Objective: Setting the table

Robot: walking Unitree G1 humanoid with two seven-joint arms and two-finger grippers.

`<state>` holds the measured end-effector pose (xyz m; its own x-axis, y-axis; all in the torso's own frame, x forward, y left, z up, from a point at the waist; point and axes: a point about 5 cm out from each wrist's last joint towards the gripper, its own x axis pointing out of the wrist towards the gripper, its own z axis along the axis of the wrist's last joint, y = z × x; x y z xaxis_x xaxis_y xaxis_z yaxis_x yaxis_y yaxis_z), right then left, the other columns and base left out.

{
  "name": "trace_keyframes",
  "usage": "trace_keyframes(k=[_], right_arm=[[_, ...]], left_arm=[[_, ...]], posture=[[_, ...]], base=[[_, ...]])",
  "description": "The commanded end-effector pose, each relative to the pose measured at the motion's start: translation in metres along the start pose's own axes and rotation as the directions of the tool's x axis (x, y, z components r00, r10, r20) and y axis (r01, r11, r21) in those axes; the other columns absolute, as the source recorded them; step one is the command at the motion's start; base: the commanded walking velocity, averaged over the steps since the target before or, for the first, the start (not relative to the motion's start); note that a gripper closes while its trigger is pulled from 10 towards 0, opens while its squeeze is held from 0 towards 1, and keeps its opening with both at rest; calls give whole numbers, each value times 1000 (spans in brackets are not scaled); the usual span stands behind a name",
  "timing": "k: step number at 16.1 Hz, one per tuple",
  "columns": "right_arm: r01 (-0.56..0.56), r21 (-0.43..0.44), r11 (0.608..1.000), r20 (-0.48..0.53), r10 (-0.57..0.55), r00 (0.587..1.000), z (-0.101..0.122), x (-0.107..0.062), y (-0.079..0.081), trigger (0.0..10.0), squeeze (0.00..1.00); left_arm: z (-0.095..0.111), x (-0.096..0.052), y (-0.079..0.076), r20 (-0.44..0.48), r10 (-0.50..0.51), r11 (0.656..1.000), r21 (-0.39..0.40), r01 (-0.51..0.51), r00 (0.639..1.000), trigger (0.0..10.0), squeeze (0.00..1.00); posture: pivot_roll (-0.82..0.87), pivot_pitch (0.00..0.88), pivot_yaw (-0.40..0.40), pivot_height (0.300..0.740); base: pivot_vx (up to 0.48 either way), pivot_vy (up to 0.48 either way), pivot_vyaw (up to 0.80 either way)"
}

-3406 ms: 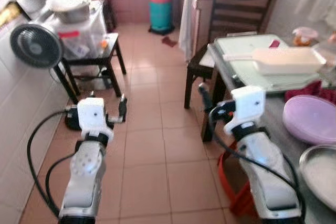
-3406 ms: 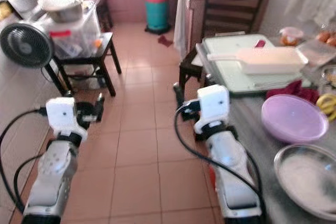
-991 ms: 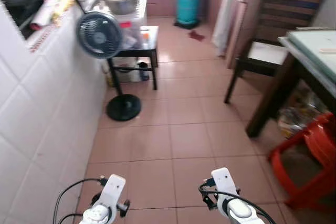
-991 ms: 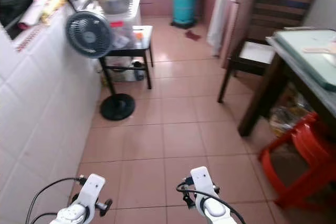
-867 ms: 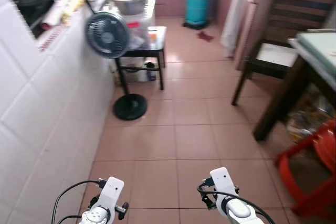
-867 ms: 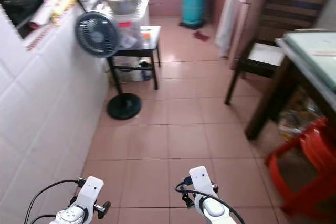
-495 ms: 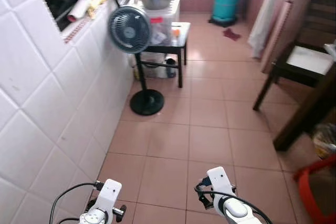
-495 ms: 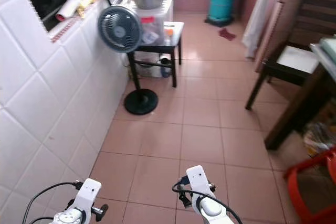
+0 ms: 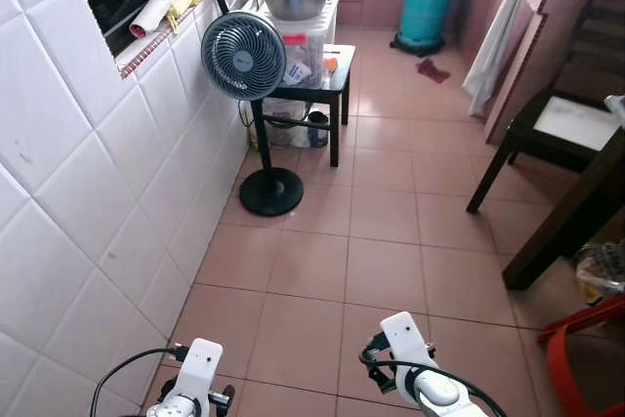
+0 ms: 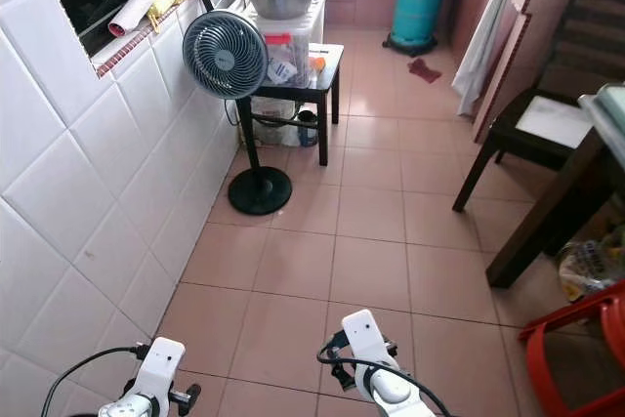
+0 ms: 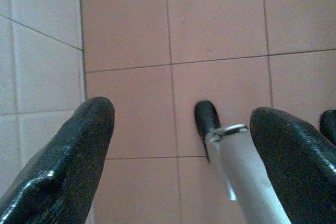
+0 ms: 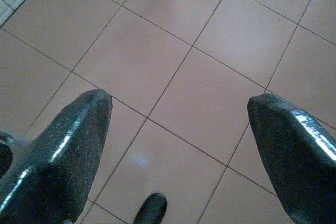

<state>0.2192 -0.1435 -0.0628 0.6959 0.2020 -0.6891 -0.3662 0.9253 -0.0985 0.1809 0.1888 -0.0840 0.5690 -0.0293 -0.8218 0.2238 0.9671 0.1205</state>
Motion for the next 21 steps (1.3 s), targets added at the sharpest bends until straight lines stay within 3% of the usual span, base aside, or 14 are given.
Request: trace_keyframes(k=[1,5,8,16,21], right_arm=[[-10,-19,1000,-7,10,1000,0,0,-2,10000,0],[-36,-77,996,-8,35,999,4,1,-1,10000,0],[-34,-63,997,-11,33,999,5,2,-1,10000,0],[48,78,996,-75,-42,996,-11,-2,-6,10000,0],[64,114,991,-93,-54,994,-15,-3,-7,10000,0]], left_arm=[[-4,-1,0,-4,9,1000,-24,-9,1000,10000,0],[-5,-1,-4,1,7,998,-63,-7,1000,10000,0],[-7,-1,-6,0,-16,998,-68,16,1000,10000,0],[0,1,-11,-1,-54,999,3,54,999,10000,0],[-1,1,-12,-9,-64,998,21,64,998,10000,0]], posture=[[6,4,-24,740],[24,0,-53,740],[19,0,-51,740],[-2,0,-9,740],[-4,0,-3,740]], base=[[0,0,0],[0,0,0],[160,0,0],[300,0,0],[330,0,0]])
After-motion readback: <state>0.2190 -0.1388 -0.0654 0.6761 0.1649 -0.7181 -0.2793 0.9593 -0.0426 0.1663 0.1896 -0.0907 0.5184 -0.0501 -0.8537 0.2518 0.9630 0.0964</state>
